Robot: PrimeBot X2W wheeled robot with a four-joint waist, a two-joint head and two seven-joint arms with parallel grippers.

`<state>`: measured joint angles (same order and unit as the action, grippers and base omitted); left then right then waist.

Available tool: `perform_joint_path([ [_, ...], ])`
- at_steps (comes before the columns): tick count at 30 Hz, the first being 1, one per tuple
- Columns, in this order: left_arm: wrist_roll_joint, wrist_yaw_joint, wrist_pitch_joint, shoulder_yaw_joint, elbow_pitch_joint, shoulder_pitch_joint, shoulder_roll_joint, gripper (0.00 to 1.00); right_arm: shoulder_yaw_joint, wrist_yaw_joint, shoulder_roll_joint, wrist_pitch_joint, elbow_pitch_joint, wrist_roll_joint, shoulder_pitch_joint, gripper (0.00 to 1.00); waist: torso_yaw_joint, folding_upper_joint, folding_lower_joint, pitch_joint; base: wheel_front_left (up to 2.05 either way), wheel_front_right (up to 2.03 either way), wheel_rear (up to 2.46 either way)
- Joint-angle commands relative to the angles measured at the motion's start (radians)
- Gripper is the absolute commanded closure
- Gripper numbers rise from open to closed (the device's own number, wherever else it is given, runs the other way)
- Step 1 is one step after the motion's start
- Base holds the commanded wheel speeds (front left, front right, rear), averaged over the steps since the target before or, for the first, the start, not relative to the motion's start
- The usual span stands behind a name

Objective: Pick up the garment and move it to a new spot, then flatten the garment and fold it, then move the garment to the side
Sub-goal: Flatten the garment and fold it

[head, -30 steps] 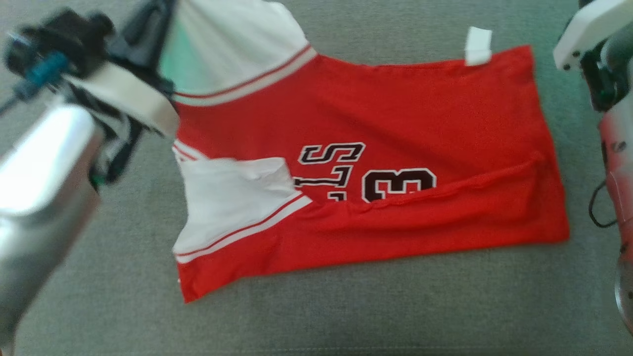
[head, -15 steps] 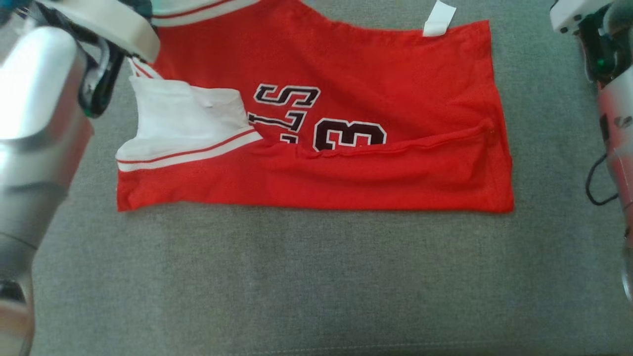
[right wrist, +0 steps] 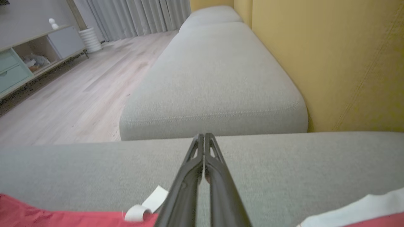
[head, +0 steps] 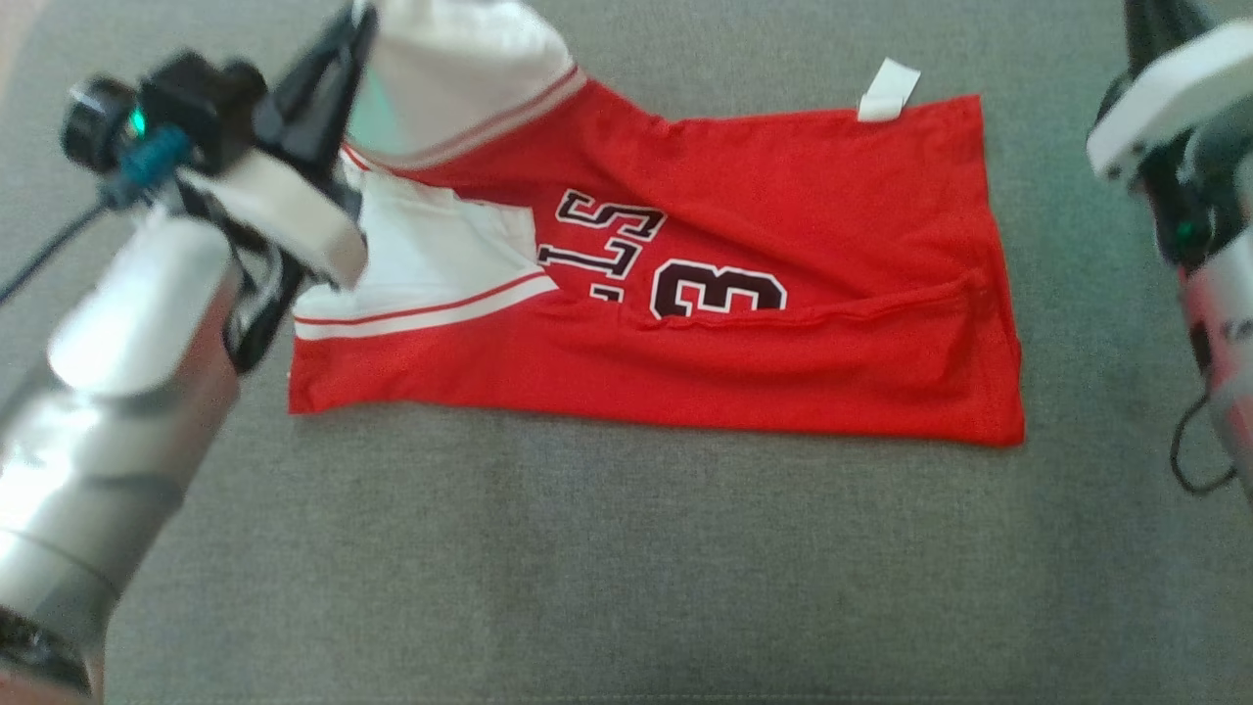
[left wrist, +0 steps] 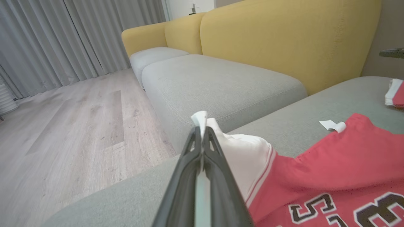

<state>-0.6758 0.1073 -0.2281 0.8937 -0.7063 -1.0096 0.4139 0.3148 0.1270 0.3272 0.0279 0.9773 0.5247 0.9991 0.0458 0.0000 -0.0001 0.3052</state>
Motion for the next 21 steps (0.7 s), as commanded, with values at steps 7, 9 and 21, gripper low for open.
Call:
perform_joint_path([
  [7, -0.031, 0.012, 0.039, 0.005, 0.104, 0.066, 0.103, 1.0, 0.105, 0.004, 0.058, -0.119, -0.067, 0.104, -0.116, 1.0, 0.012, 0.0, 0.0001, -0.064, 0.0, 0.0, 0.0],
  [9, -0.039, 0.005, 0.046, 0.005, 0.13, 0.086, 0.114, 1.0, 0.126, 0.004, 0.07, -0.119, -0.082, 0.117, -0.139, 1.0, 0.014, 0.0, 0.0001, -0.071, 0.0, 0.0, 0.0],
  [21, -0.071, -0.054, 0.066, 0.028, 0.269, 0.231, 0.143, 1.0, 0.089, 0.004, 0.012, 0.13, -0.137, 0.127, -0.266, 0.0, 0.015, 0.0, 0.0001, -0.136, 0.0, 0.0, 0.0],
])
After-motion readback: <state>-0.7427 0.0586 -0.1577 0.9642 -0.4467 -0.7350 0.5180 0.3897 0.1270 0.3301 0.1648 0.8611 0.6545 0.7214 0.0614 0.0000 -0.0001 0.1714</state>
